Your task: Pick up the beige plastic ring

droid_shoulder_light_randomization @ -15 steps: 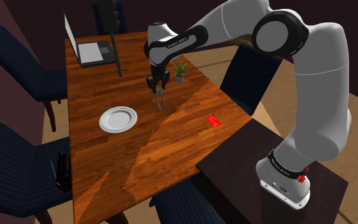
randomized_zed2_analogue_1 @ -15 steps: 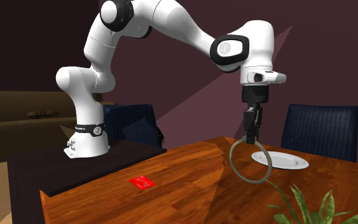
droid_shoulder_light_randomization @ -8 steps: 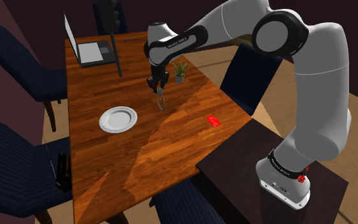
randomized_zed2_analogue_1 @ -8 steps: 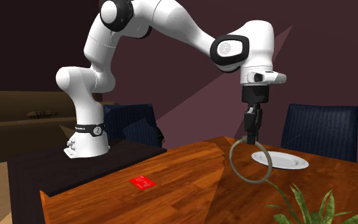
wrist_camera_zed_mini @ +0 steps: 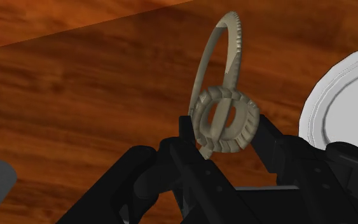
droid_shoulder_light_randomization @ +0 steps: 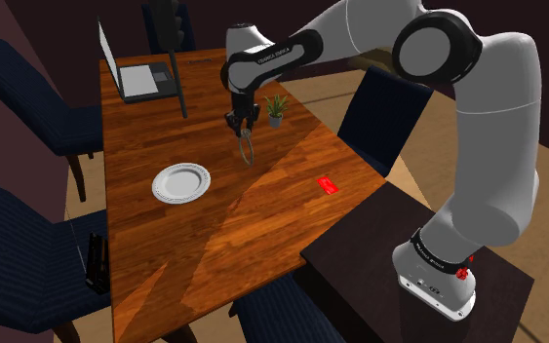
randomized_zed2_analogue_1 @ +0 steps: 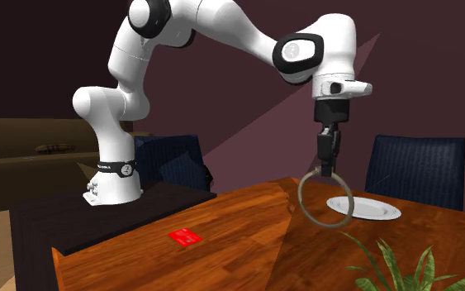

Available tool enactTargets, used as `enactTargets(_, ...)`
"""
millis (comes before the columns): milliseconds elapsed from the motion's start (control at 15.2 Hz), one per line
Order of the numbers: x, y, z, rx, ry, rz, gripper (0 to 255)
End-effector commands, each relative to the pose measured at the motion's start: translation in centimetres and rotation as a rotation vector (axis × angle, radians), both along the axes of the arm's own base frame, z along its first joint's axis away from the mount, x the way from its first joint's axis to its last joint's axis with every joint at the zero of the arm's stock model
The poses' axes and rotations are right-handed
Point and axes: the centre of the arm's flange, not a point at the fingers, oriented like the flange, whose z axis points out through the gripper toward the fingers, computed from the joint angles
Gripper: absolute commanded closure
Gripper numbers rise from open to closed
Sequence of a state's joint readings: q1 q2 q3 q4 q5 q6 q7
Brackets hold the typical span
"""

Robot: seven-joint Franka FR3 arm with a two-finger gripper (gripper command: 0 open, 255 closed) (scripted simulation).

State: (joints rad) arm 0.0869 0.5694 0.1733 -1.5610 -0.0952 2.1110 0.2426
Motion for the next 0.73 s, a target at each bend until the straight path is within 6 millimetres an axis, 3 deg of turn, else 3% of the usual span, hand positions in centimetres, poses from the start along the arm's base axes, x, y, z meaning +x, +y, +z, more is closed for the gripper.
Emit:
enactTargets(0, 0.0, 0.1, 1.0, 0.0, 0.0, 0.0, 255)
enactTargets(528, 0.0, 0.1, 5.3, 0.0, 0.0, 0.0, 255)
enactTargets(660, 0.0, 0.1, 5.3, 0.0, 0.0, 0.0, 255)
